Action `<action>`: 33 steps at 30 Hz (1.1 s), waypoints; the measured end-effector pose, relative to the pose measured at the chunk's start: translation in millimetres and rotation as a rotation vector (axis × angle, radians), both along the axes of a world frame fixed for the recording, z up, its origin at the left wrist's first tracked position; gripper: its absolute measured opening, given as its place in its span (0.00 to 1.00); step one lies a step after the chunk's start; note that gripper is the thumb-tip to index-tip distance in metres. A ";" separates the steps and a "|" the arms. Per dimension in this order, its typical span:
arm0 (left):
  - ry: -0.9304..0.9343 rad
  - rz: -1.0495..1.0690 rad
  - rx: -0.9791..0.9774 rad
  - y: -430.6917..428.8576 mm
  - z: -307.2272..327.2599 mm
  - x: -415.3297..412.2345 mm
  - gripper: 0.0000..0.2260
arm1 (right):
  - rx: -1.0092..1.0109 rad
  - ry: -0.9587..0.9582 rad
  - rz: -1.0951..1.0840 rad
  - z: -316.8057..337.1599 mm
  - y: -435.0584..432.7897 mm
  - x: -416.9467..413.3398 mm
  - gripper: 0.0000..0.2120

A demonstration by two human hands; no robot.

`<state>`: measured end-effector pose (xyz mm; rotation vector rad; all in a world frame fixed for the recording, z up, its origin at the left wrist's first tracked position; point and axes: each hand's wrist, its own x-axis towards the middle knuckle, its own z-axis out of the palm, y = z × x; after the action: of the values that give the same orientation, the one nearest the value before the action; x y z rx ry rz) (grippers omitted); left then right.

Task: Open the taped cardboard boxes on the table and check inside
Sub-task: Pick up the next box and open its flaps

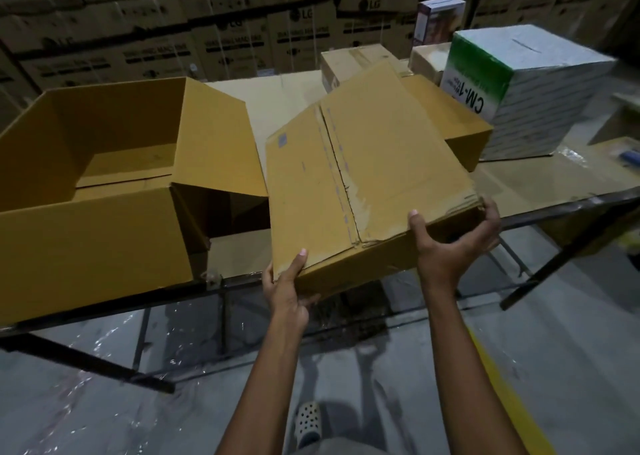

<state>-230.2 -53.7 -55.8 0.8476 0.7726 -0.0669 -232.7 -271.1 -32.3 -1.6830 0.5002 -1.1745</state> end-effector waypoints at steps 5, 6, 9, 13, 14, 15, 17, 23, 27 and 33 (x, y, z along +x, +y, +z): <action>-0.082 0.043 0.031 -10.8 -4.3 -13.0 0.35 | 0.075 -0.066 -0.007 -8.8 -8.5 -24.3 0.42; -0.091 0.039 0.035 -11.5 -2.7 -14.4 0.34 | 0.078 -0.084 -0.005 -5.9 -9.6 -25.3 0.42; -0.126 0.020 0.094 -12.5 8.5 -18.6 0.31 | 0.067 -0.134 -0.006 1.8 -15.5 -22.4 0.42; -0.199 0.076 0.255 5.5 20.9 -17.0 0.30 | 0.136 -0.135 0.053 3.7 -2.8 -13.8 0.42; -0.222 0.103 0.297 13.9 22.8 -14.7 0.31 | 0.157 -0.120 0.075 1.5 3.5 -10.1 0.43; -0.244 0.129 0.344 23.0 24.0 -12.5 0.31 | 0.181 -0.097 0.095 -2.3 10.1 -5.9 0.43; -0.275 0.149 0.446 39.9 23.9 -7.9 0.32 | 0.229 -0.045 0.133 -11.7 22.1 2.1 0.44; -0.121 0.092 0.665 61.4 -7.8 -7.4 0.41 | 0.208 0.110 0.257 -36.7 34.6 18.9 0.46; -0.138 0.113 0.765 69.5 -13.5 -2.1 0.36 | 0.274 0.287 0.266 -56.5 37.4 25.1 0.47; -0.059 0.001 1.168 69.0 -16.5 11.1 0.30 | 0.063 0.493 0.216 -63.3 34.0 14.0 0.49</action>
<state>-219.1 15.3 -72.3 1.9386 0.7258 0.4532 -218.7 -237.1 -95.6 -1.9198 0.6286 -0.5776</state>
